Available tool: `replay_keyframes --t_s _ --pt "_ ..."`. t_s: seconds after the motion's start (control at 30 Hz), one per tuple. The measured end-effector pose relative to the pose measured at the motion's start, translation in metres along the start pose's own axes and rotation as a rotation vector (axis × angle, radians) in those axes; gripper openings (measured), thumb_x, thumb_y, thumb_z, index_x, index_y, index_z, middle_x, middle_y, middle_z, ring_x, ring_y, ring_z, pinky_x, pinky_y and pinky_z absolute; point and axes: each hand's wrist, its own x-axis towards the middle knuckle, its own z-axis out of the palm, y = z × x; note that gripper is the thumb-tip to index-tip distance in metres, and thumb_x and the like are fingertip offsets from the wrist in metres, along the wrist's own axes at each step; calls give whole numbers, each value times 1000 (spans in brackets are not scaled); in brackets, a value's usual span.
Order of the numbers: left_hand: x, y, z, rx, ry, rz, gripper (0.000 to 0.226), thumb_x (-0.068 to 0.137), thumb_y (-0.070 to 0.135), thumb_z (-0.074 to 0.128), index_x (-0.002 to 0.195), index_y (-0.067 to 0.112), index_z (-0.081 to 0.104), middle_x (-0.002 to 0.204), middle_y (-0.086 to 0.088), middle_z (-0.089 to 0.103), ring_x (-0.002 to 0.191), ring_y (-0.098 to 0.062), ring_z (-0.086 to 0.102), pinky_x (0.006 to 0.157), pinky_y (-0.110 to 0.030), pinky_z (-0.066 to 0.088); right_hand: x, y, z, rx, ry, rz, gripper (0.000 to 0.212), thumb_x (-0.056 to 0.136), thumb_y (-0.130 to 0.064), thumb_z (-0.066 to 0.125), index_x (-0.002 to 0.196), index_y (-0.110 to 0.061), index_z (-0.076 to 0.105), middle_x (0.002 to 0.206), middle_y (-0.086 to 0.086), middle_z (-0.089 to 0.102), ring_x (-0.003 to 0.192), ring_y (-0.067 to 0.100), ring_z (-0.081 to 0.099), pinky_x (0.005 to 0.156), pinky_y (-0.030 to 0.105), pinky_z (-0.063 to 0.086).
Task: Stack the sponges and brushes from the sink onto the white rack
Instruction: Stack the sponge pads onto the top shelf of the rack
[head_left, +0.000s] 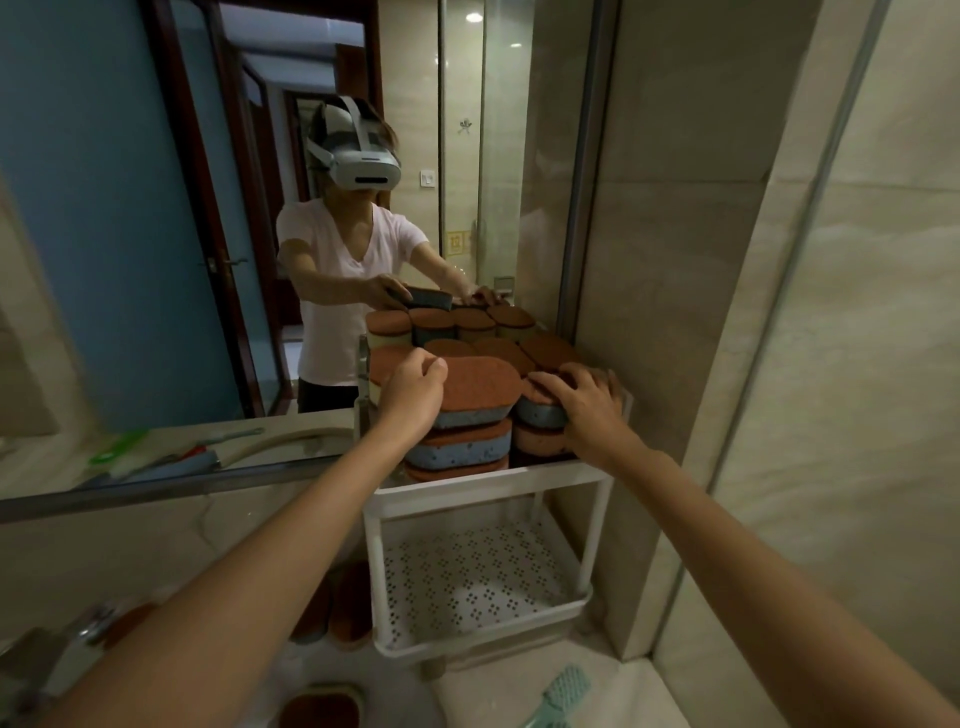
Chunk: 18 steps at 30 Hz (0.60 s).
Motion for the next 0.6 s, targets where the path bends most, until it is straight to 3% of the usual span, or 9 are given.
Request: replay_keyframes --t_s 0.17,0.33,0.5,0.6 --pt "-3 -6 -3 -76 -1 48 20 98 24 38 97 13 54 79 5 50 87 -17 49 77 -30 37 -1 0 1 16 -6 16 63 89 -27 58 143 -34 28 146 15 25 137 37 22 117 50 7" --pt "-3 -12 1 -60 -22 19 20 98 23 38 93 13 54 83 0 53 88 -20 49 74 -28 35 -2 -3 -2 11 -39 19 63 89 -31 57 144 -34 26 146 15 24 137 37 21 116 51 8" --pt "-6 -14 6 379 123 116 32 98 25 33 100 4 57 101 -14 58 98 -29 54 77 -33 39 -3 -4 -6 28 -66 24 65 88 -35 58 144 -34 25 146 15 25 136 38 22 115 51 11" --pt "-8 -12 5 742 259 364 31 92 23 37 97 3 61 90 -16 63 86 -35 62 73 -38 49 -5 -6 -11 61 -92 26 72 83 -43 62 144 -33 25 144 15 27 135 37 22 115 51 11"
